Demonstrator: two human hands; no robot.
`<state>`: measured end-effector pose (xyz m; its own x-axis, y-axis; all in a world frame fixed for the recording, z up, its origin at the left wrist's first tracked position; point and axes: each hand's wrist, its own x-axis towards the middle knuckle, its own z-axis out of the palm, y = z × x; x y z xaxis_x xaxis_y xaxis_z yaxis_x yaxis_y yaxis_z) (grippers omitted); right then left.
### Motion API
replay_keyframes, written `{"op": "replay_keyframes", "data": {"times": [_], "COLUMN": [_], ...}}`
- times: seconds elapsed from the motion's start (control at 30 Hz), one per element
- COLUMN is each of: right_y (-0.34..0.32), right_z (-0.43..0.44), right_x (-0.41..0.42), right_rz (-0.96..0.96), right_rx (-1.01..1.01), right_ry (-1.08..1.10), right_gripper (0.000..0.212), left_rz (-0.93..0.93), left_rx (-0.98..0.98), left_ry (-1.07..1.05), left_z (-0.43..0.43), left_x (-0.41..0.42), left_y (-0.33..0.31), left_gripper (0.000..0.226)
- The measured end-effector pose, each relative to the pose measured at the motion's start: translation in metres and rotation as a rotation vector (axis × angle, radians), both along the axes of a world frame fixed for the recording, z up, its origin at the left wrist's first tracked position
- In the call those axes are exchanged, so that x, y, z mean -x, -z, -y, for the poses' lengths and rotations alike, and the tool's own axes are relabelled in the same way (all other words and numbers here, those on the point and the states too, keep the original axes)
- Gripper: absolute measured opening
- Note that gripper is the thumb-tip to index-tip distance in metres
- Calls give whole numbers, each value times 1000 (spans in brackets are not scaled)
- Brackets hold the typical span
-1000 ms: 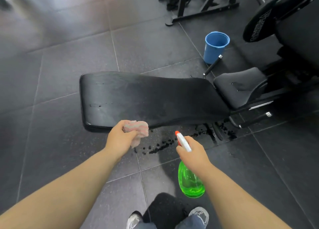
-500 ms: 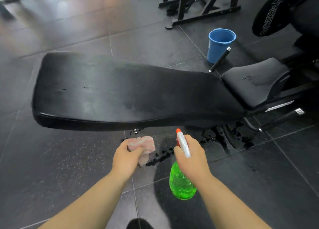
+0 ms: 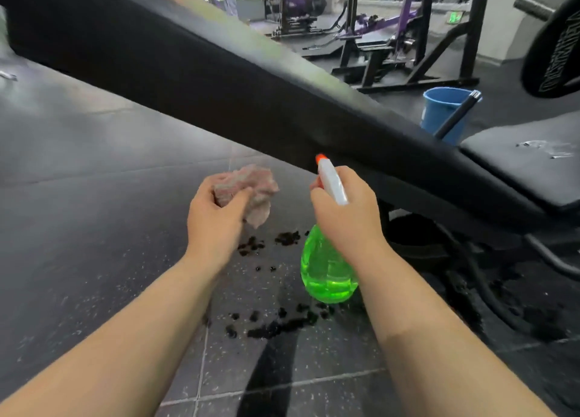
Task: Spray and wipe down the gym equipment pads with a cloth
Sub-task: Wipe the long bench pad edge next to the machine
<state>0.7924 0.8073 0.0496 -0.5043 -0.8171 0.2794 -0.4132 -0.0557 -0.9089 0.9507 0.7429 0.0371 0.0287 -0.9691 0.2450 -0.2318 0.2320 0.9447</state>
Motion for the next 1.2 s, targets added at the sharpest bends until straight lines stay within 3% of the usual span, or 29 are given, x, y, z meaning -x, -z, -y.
{"op": "replay_keyframes", "data": {"times": [0.2,0.47,0.6,0.7,0.83,0.93,1.2], "right_y": [-18,-97,-135,-150,-159,-154,-98], "right_z": [9,-5,8,15,21,22,5], "right_x": [-37,-128,-164,-180,-192,-189,-130], "right_rz": [5,-126,-193,-208,-217,-216,-184], "right_rx": [146,362,426,417,405,405,322], "right_ry": [-59,-322,-332,-340,-358,-334,-184], "right_gripper": [3,8,8,24,26,25,19], "left_rz": [-331,-546,-551,-510,-527,-531,-348], "left_rx": [106,215,240,261,255,266,251], "left_ry": [-230,-411,-411,-368,-352,-349,-243], "left_z": [8,19,16,14,15,16,10], "left_x": [-9,-84,-109,-120,-131,-128,-83], "left_y": [-27,-81,-98,-104,-107,-103,-70], "left_gripper": [9,17,13,18,19,26,12]}}
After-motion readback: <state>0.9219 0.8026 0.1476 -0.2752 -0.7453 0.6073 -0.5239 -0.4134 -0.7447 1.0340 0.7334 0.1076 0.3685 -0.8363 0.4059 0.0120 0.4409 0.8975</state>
